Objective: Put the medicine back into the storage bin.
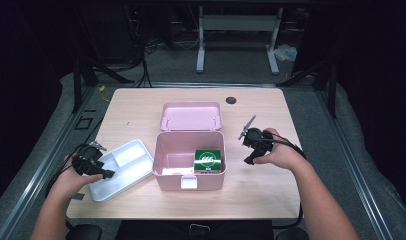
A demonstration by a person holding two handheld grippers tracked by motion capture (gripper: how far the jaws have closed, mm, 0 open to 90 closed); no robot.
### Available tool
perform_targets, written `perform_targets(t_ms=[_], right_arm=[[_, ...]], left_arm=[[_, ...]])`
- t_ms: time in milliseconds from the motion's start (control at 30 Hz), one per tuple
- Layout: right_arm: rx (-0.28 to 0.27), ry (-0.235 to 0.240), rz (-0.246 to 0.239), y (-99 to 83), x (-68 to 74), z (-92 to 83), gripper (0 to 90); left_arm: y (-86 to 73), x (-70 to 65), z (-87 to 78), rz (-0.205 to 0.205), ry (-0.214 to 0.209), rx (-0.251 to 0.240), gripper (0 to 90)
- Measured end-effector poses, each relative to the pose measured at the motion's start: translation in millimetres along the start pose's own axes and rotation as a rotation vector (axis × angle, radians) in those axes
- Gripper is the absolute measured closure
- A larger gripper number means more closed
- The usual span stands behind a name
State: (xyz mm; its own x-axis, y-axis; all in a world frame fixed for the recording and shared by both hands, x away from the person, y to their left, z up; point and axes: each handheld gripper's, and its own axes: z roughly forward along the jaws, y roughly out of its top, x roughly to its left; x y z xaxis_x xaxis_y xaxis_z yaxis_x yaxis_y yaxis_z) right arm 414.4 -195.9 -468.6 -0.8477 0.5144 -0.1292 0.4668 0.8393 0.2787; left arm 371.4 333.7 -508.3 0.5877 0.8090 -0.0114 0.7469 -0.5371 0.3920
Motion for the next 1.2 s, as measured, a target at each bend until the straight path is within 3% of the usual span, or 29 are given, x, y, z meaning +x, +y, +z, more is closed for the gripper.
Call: perform_targets(t_ms=[167, 300, 467, 600, 800, 900, 1033, 1200], right_arm=[[-0.085, -0.102, 0.109, -21.7, 10.1, 11.7, 38.2], [-0.145, -0.108, 0.182, -37.3, 18.6, 20.5, 38.9], [-0.216, -0.154, 0.248, -51.9, 29.5, 26.1, 39.2], [-0.268, -0.171, 0.274, -59.6, 34.6, 28.4, 39.2], [-0.286, -0.223, 0.288, -66.1, 37.5, 31.4, 39.2], [-0.299, -0.224, 0.298, -67.2, 36.8, 31.1, 39.2], [-0.313, -0.216, 0.312, -67.3, 36.9, 32.2, 39.3], [-0.332, -0.207, 0.329, -66.6, 37.2, 33.5, 39.5]], left_arm=[[5.9, -2.7, -3.1, 0.003, -0.002, -0.03, 45.7], [9.3, -4.7, -3.3, 0.024, 0.012, -0.02, 47.3], [12.5, -10.1, -5.7, 0.065, 0.027, -0.023, 48.3], [14.9, -11.8, -5.1, 0.082, 0.002, 0.013, 52.0], [16.2, -13.0, -3.0, 0.101, 0.019, 0.063, 50.4], [18.3, -13.0, -2.4, 0.111, -0.006, 0.064, 51.5], [23.2, -12.6, -0.6, 0.117, 0.044, 0.101, 52.1], [26.4, -9.8, 5.0, 0.131, 0.017, 0.139, 63.4]])
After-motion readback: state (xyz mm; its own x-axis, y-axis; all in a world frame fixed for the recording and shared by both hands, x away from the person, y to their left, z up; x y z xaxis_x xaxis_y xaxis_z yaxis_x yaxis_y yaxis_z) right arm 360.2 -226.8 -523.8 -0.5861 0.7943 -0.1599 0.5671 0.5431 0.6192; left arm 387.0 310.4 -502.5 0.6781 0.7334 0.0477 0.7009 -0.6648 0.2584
